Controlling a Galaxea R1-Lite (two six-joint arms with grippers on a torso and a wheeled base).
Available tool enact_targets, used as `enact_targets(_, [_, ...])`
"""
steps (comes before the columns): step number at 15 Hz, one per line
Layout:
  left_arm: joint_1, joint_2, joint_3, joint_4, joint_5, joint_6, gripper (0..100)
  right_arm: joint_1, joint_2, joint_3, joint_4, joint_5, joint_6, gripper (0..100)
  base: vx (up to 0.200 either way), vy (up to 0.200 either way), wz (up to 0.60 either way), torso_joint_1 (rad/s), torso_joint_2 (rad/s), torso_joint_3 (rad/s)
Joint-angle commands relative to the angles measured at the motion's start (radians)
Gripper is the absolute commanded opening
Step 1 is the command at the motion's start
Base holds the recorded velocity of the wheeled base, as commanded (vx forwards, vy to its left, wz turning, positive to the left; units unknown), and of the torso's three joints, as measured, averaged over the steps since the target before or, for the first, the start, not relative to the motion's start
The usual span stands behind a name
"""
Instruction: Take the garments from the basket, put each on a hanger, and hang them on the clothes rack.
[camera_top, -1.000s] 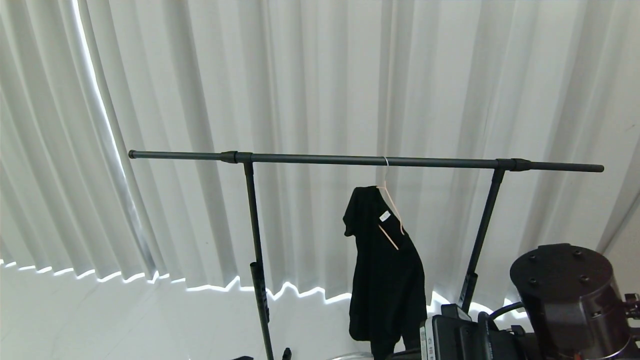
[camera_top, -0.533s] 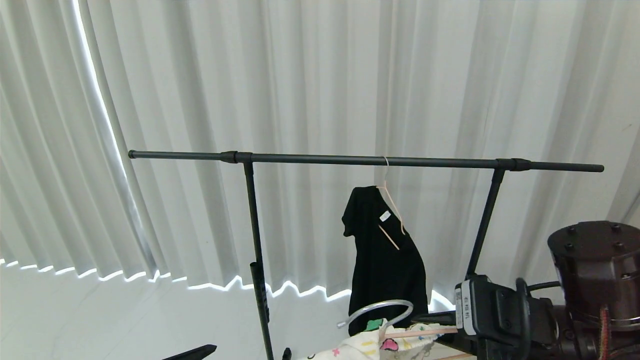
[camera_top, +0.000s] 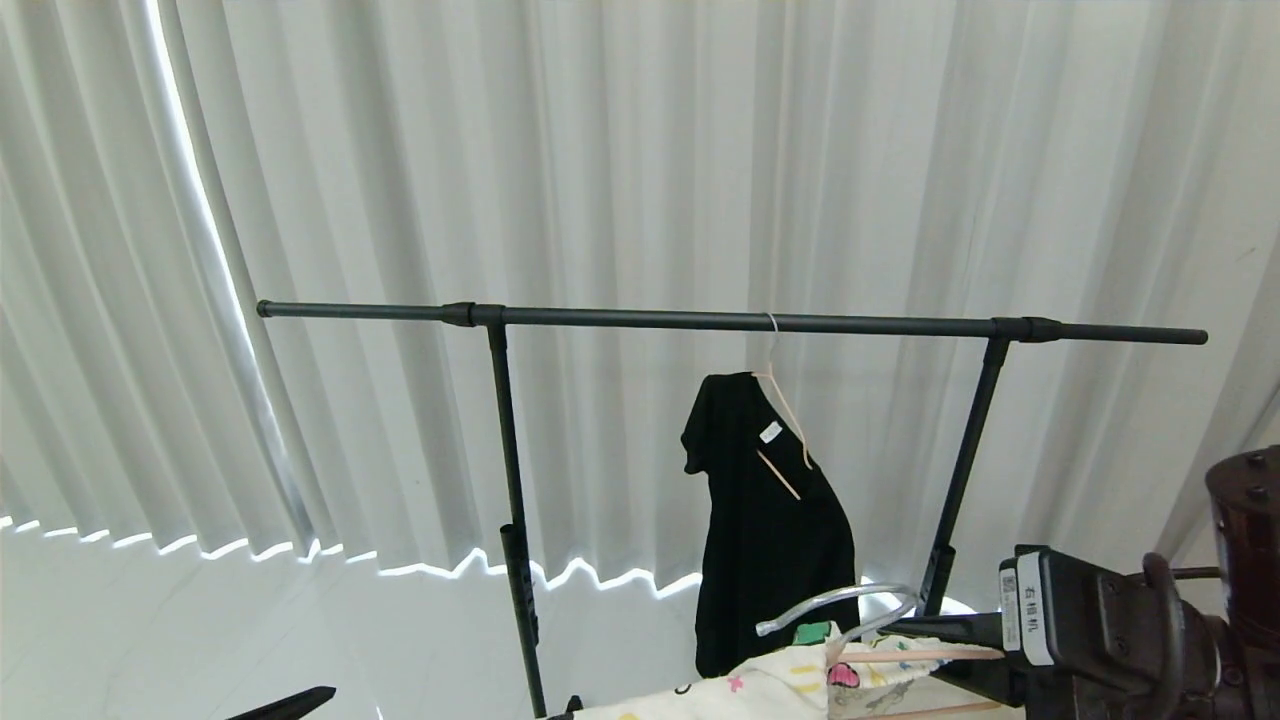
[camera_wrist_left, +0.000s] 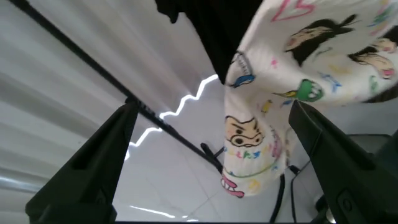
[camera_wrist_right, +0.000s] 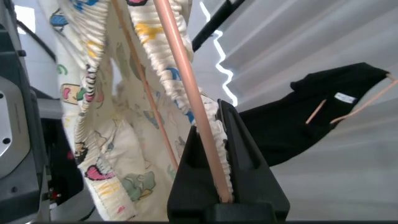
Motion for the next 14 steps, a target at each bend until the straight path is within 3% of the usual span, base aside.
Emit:
enact_targets(1, [0.121, -0.016, -0.027, -0.002, -0.002, 0.000, 100, 0.000, -0.036, 0.010, 0.000, 0.000, 0.000, 0, 0.000, 0.000, 0.00, 0.000, 0.00, 0.000])
enact_targets(3, [0.184, -0.041, -0.008, 0.000, -0.030, 0.000, 100, -0.002, -0.049, 0.023, 0.000, 0.000, 0.000, 0, 0.000, 0.000, 0.00, 0.000, 0.00, 0.000])
enact_targets(6, [0.184, -0.056, 0.029, 0.000, -0.065, 0.029, 100, -0.012, -0.049, 0.025, -0.001, -0.001, 0.000, 0, 0.000, 0.000, 0.00, 0.000, 0.00, 0.000])
enact_targets(10, [0.184, -0.026, 0.023, 0.000, -0.172, 0.036, 100, -0.021, -0.072, 0.028, -0.015, 0.000, 0.003, 0, 0.000, 0.000, 0.00, 0.000, 0.00, 0.000])
enact_targets(14, [0.204, 0.007, 0.032, 0.000, -0.211, 0.032, 100, -0.011, -0.080, 0.026, -0.035, 0.023, 0.005, 0, 0.000, 0.000, 0.00, 0.000, 0.00, 0.000])
